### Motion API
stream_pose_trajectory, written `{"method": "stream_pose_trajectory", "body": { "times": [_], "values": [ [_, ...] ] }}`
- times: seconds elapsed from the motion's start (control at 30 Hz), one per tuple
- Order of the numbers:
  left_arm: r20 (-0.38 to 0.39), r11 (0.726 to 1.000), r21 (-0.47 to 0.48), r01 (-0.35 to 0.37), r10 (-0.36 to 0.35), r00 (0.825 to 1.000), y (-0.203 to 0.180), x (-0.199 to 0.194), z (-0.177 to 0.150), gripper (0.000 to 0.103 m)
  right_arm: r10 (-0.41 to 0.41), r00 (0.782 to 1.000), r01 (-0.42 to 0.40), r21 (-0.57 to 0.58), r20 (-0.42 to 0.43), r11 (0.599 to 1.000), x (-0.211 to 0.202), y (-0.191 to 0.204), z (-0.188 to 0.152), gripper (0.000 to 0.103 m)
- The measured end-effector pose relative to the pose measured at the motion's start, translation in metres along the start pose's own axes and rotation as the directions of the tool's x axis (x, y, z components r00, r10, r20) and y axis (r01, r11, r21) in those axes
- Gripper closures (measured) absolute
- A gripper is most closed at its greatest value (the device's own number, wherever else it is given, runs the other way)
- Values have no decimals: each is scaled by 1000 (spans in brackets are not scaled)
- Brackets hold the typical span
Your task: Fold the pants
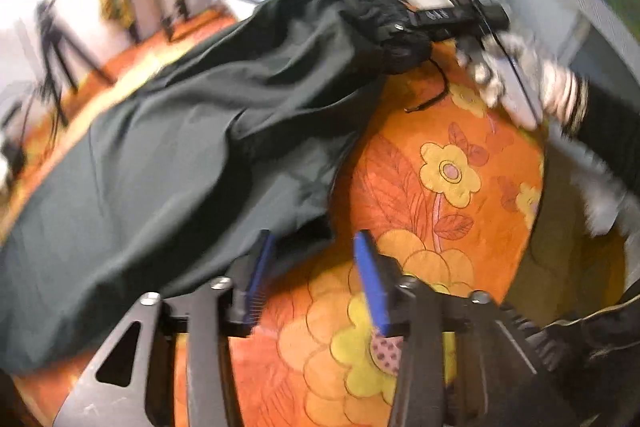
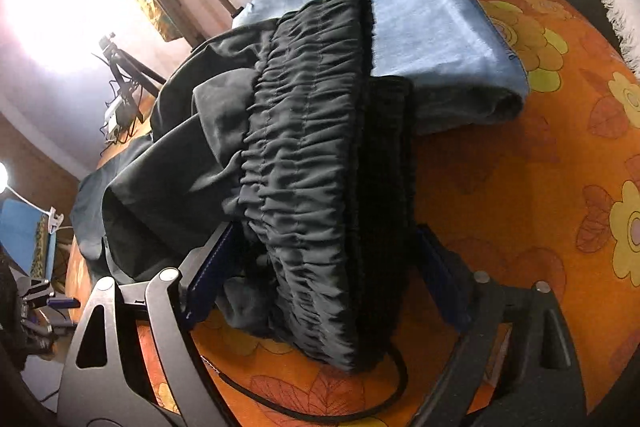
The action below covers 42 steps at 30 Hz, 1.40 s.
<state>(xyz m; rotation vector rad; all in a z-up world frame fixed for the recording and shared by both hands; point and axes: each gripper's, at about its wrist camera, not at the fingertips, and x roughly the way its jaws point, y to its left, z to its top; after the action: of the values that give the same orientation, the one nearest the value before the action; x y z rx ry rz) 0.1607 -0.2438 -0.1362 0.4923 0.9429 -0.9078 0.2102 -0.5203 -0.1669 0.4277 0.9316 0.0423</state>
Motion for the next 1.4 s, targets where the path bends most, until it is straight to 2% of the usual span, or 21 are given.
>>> {"method": "stream_pose_trajectory", "body": {
  "times": [0.1, 0.23, 0.27, 0.3, 0.33, 0.4, 0.47, 0.6, 0.7, 0.77, 0.9, 0.97, 1.03, 1.07, 1.1, 1.13, 1.2, 1.23, 1.3, 1.37, 1.4],
  "values": [
    [-19, 994, 103, -37, 39, 999, -15, 18, 10, 58, -1, 1000, 1, 29, -14, 1000, -2, -7, 2, 33],
    [-26, 969, 206, -139, 148, 989, -23, 41, 12, 58, 23, 1000, -22, 66, -22, 998, -3, -14, 2, 34],
    [-29, 965, 215, -149, 159, 987, -22, 45, 11, 61, 17, 1000, -15, 60, -22, 998, -3, -13, 2, 34],
    [-31, 963, 219, -155, 166, 986, -20, 49, 11, 69, 11, 1000, -10, 55, -22, 998, -3, -12, 1, 37],
    [-35, 963, 219, -155, 167, 985, -17, 51, 9, 98, -9, 1000, 10, 46, -24, 999, -1, -10, 2, 41],
    [-40, 962, 225, -158, 171, 984, -14, 54, 9, 100, -47, 998, 48, 34, -38, 998, 0, -7, 4, 58],
    [-28, 966, 212, -149, 158, 987, -12, 49, 10, 100, -67, 995, 69, 33, -68, 997, 3, -7, 9, 67],
    [24, 977, 190, -100, 98, 995, -17, 20, 13, 101, -129, 981, 126, -30, -146, 992, -2, 2, 18, 79],
    [29, 986, 158, -57, 53, 998, -13, 2, 13, 101, -189, 964, 170, -115, -186, 979, -23, 16, 27, 84],
    [16, 994, 113, 7, -9, 1000, -8, -7, 11, 101, -206, 958, 180, -145, -198, 973, -44, 23, 32, 85],
    [8, 993, 75, 91, -92, 996, -6, -12, 6, 101, -260, 940, 214, -216, -219, 953, -77, 39, 34, 86],
    [-3, 993, 68, 95, -95, 995, -8, -7, 4, 101, -302, 924, 242, -252, -234, 937, -80, 42, 31, 84],
    [-53, 990, 44, 133, -131, 990, -7, 2, 1, 100, -324, 904, 249, -272, -280, 929, -66, 41, 25, 75],
    [-67, 989, 33, 145, -142, 988, -5, 4, 0, 96, -344, 891, 261, -286, -295, 922, -62, 35, 19, 63],
    [-60, 989, 31, 147, -145, 988, -8, -2, -4, 96, -386, 873, 294, -308, -299, 905, -54, 30, 12, 57],
    [-55, 988, 34, 149, -147, 988, -9, -6, -7, 96, -400, 866, 303, -320, -300, 897, -50, 27, 9, 53],
    [-33, 989, 25, 144, -143, 989, -4, -15, -9, 89, -396, 875, 309, -307, -278, 900, -52, 18, 3, 53],
    [-18, 989, 7, 145, -145, 989, 2, -20, -10, 84, -365, 898, 301, -262, -247, 917, -60, 11, 4, 53],
    [16, 990, -37, 138, -137, 990, 16, -26, -11, 84, -292, 941, 265, -165, -170, 950, -78, -1, 7, 53],
    [41, 992, -79, 101, -98, 994, 32, -28, -12, 84, -240, 968, 233, -80, -80, 969, -91, -9, 9, 53],
    [49, 993, -87, 81, -77, 996, 36, -28, -12, 84, -233, 971, 231, -45, -50, 972, -93, -12, 11, 53]
  ]
}}
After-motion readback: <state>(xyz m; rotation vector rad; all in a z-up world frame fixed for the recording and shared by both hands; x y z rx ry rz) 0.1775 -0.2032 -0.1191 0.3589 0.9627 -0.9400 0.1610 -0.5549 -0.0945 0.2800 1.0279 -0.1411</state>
